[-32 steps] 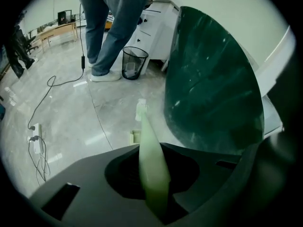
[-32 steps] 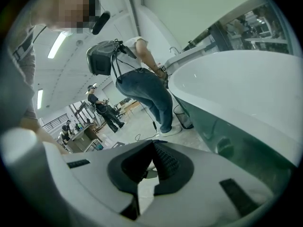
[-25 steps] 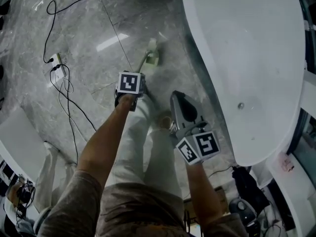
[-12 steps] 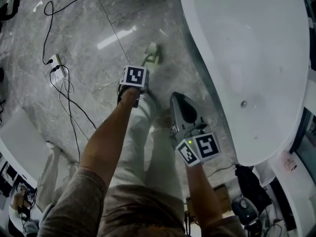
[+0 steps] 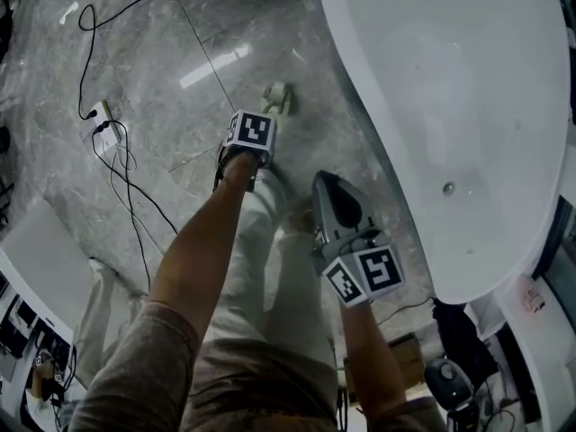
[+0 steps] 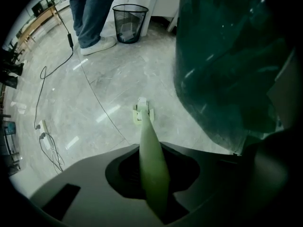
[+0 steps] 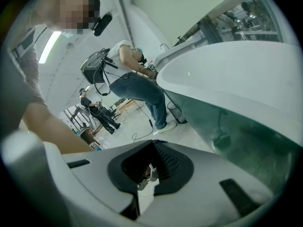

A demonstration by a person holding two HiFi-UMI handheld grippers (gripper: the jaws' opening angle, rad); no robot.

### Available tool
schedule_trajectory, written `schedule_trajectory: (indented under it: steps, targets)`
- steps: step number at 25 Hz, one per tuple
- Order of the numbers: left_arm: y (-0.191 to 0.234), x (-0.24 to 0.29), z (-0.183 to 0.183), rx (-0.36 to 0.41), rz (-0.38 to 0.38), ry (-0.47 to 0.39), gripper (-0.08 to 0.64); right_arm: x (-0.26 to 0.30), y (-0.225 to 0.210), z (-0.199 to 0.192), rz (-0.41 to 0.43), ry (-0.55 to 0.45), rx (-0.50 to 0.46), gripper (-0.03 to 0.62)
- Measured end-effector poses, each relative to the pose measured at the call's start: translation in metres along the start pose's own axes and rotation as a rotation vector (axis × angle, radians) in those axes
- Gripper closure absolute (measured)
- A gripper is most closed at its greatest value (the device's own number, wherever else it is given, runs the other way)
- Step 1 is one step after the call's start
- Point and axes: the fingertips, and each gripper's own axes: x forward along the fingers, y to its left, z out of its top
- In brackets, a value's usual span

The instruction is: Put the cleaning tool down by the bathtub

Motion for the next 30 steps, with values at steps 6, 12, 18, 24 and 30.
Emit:
schedule_trajectory:
  steps: [6,12,18,24,30]
  targets:
    - [-0.002,0.013,-0.003,-0.013,0.009,0.041,0.497,0.000,-0.004,-0.005,-0.004,0.006,0.011,0.592]
    - [0.000,0.016,-0.007,-0.023,0.010,0.035,0.495,0.001,-0.005,-0.008,-0.002,0.009,0.012,0.592]
    - [-0.002,0.008,-0.008,-0.055,0.010,0.035,0.492,-0.002,0.002,-0.005,0.013,0.011,0.008,0.592]
    - [-0.006,0.006,-0.006,-0.053,0.015,0.021,0.491,-0.003,0.004,-0.005,0.017,0.009,0.006,0.592]
    - [-0.005,0.005,-0.007,-0.043,0.024,0.001,0.488,-0.006,0.002,-0.005,0.014,0.008,0.007,0.592]
